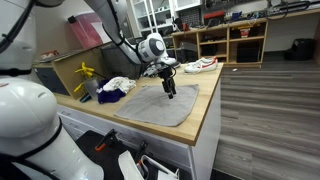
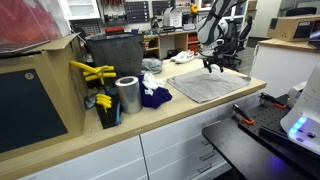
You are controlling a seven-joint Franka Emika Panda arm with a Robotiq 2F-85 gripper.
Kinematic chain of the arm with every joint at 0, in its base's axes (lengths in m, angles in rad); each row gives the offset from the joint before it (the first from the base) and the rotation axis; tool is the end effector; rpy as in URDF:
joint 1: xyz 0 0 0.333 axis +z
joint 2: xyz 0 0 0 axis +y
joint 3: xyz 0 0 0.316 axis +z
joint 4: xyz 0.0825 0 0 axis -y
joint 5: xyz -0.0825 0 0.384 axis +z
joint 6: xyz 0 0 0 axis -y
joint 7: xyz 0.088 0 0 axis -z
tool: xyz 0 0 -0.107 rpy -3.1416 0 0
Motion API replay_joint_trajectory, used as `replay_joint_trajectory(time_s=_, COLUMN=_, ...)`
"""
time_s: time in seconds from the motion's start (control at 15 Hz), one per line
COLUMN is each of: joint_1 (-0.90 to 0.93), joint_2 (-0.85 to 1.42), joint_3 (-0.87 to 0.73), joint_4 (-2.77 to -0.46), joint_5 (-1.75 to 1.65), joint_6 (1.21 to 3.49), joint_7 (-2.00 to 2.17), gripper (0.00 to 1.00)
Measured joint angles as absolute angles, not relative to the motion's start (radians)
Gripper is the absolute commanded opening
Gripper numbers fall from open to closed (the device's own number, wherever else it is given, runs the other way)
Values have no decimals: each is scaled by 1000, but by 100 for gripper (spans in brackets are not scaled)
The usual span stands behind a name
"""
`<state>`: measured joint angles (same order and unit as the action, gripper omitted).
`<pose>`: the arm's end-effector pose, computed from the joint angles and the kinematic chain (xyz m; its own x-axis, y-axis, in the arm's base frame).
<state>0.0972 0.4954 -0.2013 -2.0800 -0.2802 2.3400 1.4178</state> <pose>0.5575 -0.0646 0.1736 0.3005 -0.9328 0.1990 -0.9271 -0.2366 0.2906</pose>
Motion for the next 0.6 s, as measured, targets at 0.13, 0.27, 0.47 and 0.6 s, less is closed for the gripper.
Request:
replay_joint_trajectory(time_s=0.13, joint_1=97, joint_2=480, joint_3=-202, joint_4=-2146, joint_5=-280, joint_6=2340, joint_7=1418, gripper=42)
replay_joint_trajectory(time_s=0.27, joint_1=97, joint_2=465, joint_3=-205, joint_4=-2193, joint_5=-282, joint_6=2340, joint_7=1419, gripper=27)
replay_joint_trajectory(time_s=0.47, joint_1=97, joint_2=445, joint_3=-223, joint_4=-2240, joint_5=-297, joint_6=2340, joint_7=1429, gripper=5)
replay_joint_trajectory(time_s=0.6, joint_1=97, joint_2=437, joint_3=-246, joint_4=-2260, joint_5=-322, joint_6=2341, joint_7=1454, gripper=0)
